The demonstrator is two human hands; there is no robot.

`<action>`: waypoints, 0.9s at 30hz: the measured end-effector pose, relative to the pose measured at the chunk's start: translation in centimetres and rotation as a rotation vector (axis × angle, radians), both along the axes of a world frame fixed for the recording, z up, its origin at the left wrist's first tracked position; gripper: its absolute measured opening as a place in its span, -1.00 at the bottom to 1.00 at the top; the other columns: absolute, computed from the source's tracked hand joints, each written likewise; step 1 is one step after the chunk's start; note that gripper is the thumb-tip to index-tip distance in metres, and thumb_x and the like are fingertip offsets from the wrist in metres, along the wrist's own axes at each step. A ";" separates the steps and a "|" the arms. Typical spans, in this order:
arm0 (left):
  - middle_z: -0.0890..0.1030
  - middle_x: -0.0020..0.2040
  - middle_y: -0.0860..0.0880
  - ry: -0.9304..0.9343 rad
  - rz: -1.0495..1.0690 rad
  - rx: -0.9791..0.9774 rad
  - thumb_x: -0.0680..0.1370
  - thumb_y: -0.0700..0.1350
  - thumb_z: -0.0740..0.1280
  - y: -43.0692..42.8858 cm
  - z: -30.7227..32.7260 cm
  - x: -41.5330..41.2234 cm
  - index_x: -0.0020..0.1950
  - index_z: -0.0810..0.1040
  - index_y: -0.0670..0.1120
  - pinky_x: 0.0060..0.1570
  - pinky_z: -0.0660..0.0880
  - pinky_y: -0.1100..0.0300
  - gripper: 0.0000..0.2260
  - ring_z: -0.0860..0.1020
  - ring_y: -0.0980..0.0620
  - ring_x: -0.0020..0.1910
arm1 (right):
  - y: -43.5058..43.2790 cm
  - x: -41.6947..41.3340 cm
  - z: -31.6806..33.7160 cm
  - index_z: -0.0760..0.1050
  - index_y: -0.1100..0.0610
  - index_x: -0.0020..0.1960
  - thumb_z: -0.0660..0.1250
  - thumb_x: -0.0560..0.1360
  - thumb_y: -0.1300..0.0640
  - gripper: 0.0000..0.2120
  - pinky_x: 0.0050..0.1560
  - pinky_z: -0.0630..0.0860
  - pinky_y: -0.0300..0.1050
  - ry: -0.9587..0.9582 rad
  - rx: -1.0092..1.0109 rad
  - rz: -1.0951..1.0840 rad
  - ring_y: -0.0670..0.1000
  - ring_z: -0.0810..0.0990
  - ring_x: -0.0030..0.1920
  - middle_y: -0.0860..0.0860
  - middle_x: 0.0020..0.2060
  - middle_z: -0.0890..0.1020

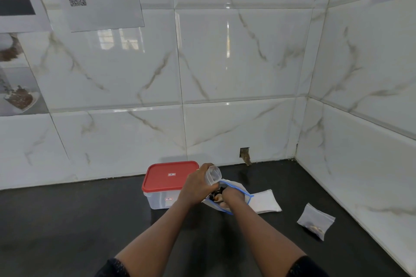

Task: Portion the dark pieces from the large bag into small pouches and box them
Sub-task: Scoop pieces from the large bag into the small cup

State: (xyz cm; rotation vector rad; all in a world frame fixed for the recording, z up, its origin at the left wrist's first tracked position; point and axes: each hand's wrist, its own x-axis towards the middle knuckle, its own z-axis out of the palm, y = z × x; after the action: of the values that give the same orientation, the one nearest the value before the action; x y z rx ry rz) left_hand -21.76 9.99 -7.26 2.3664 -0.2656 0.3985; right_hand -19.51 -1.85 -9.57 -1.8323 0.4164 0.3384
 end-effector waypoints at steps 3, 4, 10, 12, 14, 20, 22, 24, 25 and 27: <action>0.57 0.09 0.05 0.009 -0.020 -0.020 0.42 0.01 0.43 0.2 -0.1 0.4 0.24 0.43 0.00 -0.03 0.43 0.31 -0.58 0.53 0.08 0.00 | 1.0 0.3 0.7 0.36 0.09 0.09 0.27 0.54 -0.01 -0.78 -0.20 0.47 -0.25 0.100 -0.047 -0.042 -0.02 0.48 0.00 0.05 0.08 0.50; 0.57 0.09 0.05 0.009 -0.026 -0.028 0.42 0.01 0.43 0.2 -0.1 0.5 0.24 0.43 0.00 -0.04 0.42 0.33 -0.57 0.53 0.08 0.00 | 1.2 0.6 0.7 0.35 0.09 0.08 0.28 0.53 -0.01 -0.77 -0.17 0.48 -0.24 0.120 -0.037 -0.057 -0.02 0.48 0.03 0.06 0.07 0.49; 0.57 0.09 0.05 0.002 -0.023 -0.077 0.42 0.00 0.45 0.4 0.1 0.6 0.24 0.44 -0.01 -0.04 0.42 0.37 -0.57 0.53 0.10 0.01 | 1.8 1.2 0.6 0.47 0.19 0.14 0.27 0.54 0.01 -0.71 0.19 0.53 -0.12 0.161 0.004 -0.097 0.03 0.58 0.12 0.11 0.10 0.58; 0.57 0.10 0.04 -0.001 -0.017 -0.077 0.42 0.00 0.44 0.4 0.0 0.6 0.25 0.44 -0.02 -0.06 0.39 0.40 -0.57 0.52 0.10 0.01 | 2.0 1.6 -0.2 0.51 0.20 0.14 0.25 0.55 -0.03 -0.67 0.06 0.58 -0.16 0.140 -0.021 -0.100 0.02 0.61 0.03 0.09 0.04 0.62; 0.57 0.09 0.05 0.000 -0.016 -0.086 0.42 0.00 0.45 0.4 0.0 0.6 0.25 0.44 -0.02 -0.09 0.37 0.45 -0.57 0.52 0.11 0.00 | 2.0 1.2 0.3 0.47 0.20 0.07 0.23 0.56 -0.02 -0.72 -0.09 0.55 -0.21 0.114 -0.004 -0.116 0.00 0.57 -0.05 0.09 0.03 0.61; 0.57 0.01 0.11 -0.020 -0.033 -0.097 0.40 0.00 0.47 1.0 0.2 0.3 0.20 0.48 -0.03 -0.13 0.38 0.50 -0.59 0.54 0.13 -0.06 | 2.2 0.5 1.3 0.43 0.17 0.05 0.21 0.58 0.01 -0.78 -0.06 0.54 -0.22 0.115 0.078 -0.160 -0.02 0.56 -0.13 0.10 -0.02 0.58; 0.56 -0.01 0.12 -0.034 -0.040 -0.084 0.40 0.00 0.49 1.1 0.4 0.2 0.19 0.48 -0.04 -0.14 0.39 0.50 -0.58 0.54 0.14 -0.08 | 2.1 0.4 1.3 0.39 0.14 0.08 0.21 0.58 0.01 -0.79 0.09 0.49 -0.20 0.122 0.141 -0.170 -0.03 0.51 -0.10 0.09 -0.08 0.52; 0.57 -0.01 0.10 -0.039 -0.045 -0.073 0.39 0.01 0.49 1.2 0.6 0.1 0.19 0.48 -0.06 -0.15 0.38 0.53 -0.57 0.53 0.15 -0.09 | 1.9 0.7 0.9 0.37 0.15 0.16 0.21 0.58 0.01 -0.76 0.18 0.44 -0.17 0.139 0.166 -0.163 -0.02 0.44 -0.08 0.09 -0.07 0.45; 0.57 -0.01 0.10 -0.036 -0.046 -0.072 0.39 0.01 0.50 1.3 0.7 0.1 0.19 0.49 -0.07 -0.16 0.38 0.54 -0.57 0.53 0.15 -0.10 | 1.8 0.8 0.7 0.36 0.17 0.19 0.21 0.59 0.04 -0.74 0.21 0.43 -0.15 0.149 0.194 -0.167 0.00 0.43 -0.08 0.11 -0.09 0.43; 0.56 -0.02 0.12 -0.031 -0.042 -0.078 0.38 0.01 0.50 1.4 0.8 0.0 0.18 0.49 -0.06 -0.16 0.37 0.55 -0.57 0.53 0.15 -0.11 | 2.0 0.3 0.9 0.35 0.21 0.27 0.20 0.60 0.07 -0.69 0.25 0.40 -0.16 0.165 0.200 -0.128 0.03 0.45 -0.02 0.12 -0.06 0.41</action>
State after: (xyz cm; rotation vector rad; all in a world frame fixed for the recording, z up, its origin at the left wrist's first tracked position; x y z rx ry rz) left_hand -21.72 11.38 -6.42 2.2762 -0.3084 0.4182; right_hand -19.16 0.16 -8.67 -1.5800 0.5904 0.4291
